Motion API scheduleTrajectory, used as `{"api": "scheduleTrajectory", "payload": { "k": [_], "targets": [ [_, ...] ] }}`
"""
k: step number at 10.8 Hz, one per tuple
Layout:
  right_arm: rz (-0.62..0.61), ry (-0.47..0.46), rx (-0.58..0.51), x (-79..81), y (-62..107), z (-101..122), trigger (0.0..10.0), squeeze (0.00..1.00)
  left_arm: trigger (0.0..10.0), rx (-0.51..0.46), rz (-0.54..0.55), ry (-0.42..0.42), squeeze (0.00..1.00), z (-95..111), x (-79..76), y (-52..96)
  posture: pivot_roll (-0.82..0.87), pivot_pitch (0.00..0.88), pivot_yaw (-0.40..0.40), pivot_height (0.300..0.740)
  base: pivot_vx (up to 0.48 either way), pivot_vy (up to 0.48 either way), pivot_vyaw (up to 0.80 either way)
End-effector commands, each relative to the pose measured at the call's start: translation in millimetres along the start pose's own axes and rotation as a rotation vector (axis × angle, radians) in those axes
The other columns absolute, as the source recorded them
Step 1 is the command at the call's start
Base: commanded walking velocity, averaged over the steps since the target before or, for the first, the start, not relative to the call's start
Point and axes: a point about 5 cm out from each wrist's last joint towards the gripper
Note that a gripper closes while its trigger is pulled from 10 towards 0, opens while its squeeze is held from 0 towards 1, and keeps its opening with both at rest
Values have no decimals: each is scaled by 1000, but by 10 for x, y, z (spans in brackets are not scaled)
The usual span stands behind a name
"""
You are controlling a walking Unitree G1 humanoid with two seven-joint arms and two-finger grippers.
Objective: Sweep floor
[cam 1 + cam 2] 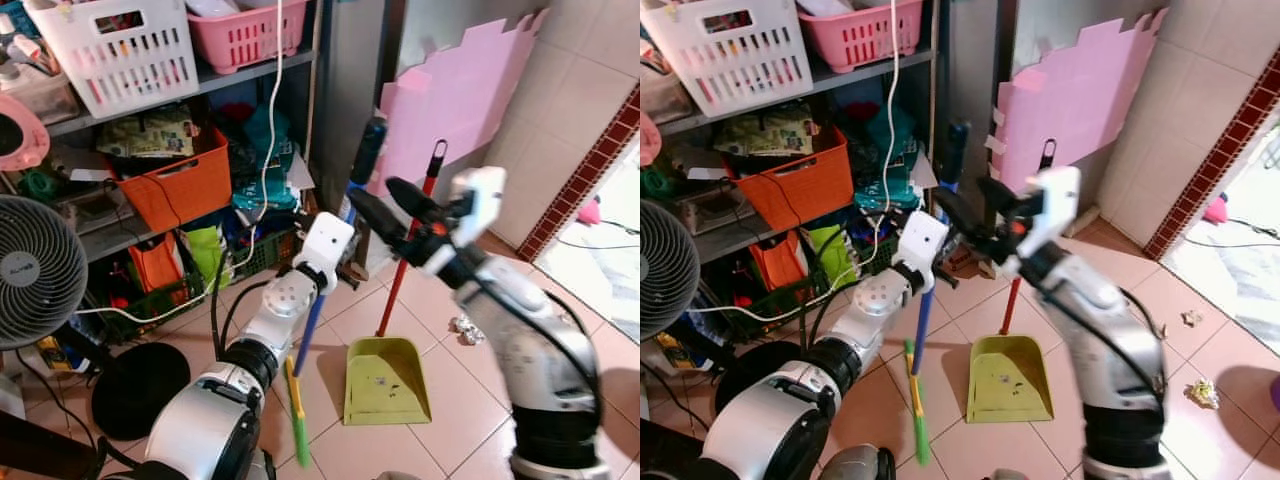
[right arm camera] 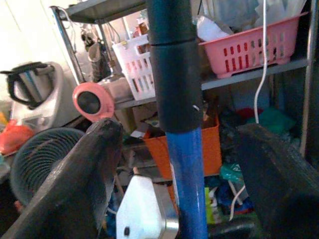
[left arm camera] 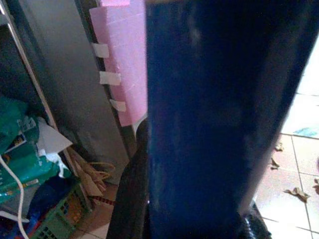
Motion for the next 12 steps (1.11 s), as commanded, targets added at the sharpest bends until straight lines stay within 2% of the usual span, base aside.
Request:
{"api": "scheduleTrajectory", "payload": {
  "k": [1,4,6,10,12],
  "targets": [
    [-6,18,-7,10,-41,9,10000,0,0,-36,-37,-17,0,114,-67,-68,-181,0,51,740,0,0,0],
    [16,32,-4,53,-124,-61,10000,0,0,-38,-75,-2,0,127,-158,-97,-180,0,50,740,0,0,0],
    [-10,59,-5,33,-260,-116,10000,0,0,-39,-91,-2,0,140,-209,-117,-181,0,52,740,0,0,0],
    [-43,55,-37,60,-479,-106,10000,0,0,-39,-96,0,0,148,-234,-128,-176,0,45,740,0,0,0],
    [-49,59,-38,45,-497,-109,10000,0,0,-38,-95,0,0,150,-239,-132,-179,0,43,740,0,0,0]
  ]
}}
Point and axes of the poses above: a point about 5 cm out from each wrist's last joint towards the gripper, its own y axis pointing back from the gripper into the wrist, its own z axis along the axis of the wrist's last joint, x = y × z, and after that the axes turned 8 degrees about y, right-handed
